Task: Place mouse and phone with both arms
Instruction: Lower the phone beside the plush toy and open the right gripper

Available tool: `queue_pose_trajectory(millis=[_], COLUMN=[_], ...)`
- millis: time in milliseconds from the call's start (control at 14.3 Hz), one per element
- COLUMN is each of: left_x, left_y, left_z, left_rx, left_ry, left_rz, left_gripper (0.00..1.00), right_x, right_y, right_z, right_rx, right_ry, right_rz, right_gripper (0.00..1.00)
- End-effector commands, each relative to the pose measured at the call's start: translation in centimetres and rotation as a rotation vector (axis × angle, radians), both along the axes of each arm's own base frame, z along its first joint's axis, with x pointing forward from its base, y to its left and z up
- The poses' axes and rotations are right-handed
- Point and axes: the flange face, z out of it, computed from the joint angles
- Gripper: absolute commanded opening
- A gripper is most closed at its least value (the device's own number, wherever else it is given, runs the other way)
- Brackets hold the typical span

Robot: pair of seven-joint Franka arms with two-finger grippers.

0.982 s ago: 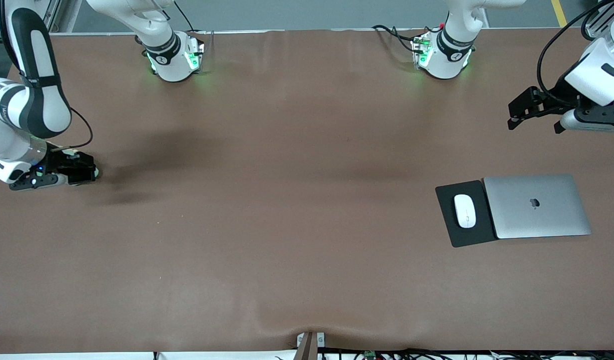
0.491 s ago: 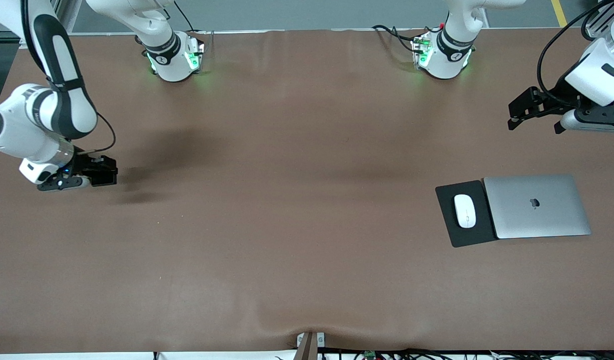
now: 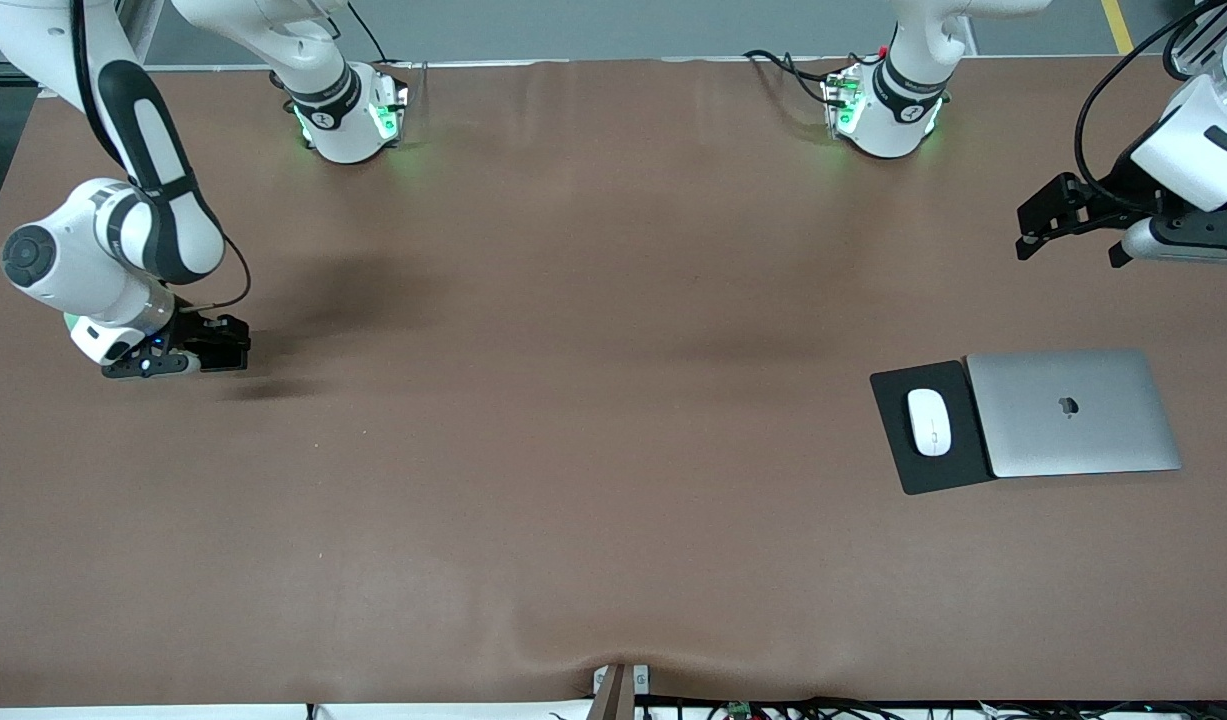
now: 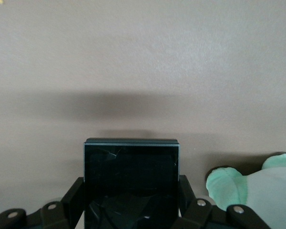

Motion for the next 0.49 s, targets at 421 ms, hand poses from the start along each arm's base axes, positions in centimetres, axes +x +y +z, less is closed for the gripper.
queue_pose_trajectory(millis=[421], left_x=[0.1], left_y=[0.2], left_z=[0.8], left_rx=[-0.020], left_ry=[-0.010], left_rz=[0.020], left_gripper=[1.00], right_x=[-1.5], right_y=[0.7], right_z=[-2.9], right_rx=[0.017], right_ry=[0.022], right_rz=[-0.043], right_gripper=[0.30])
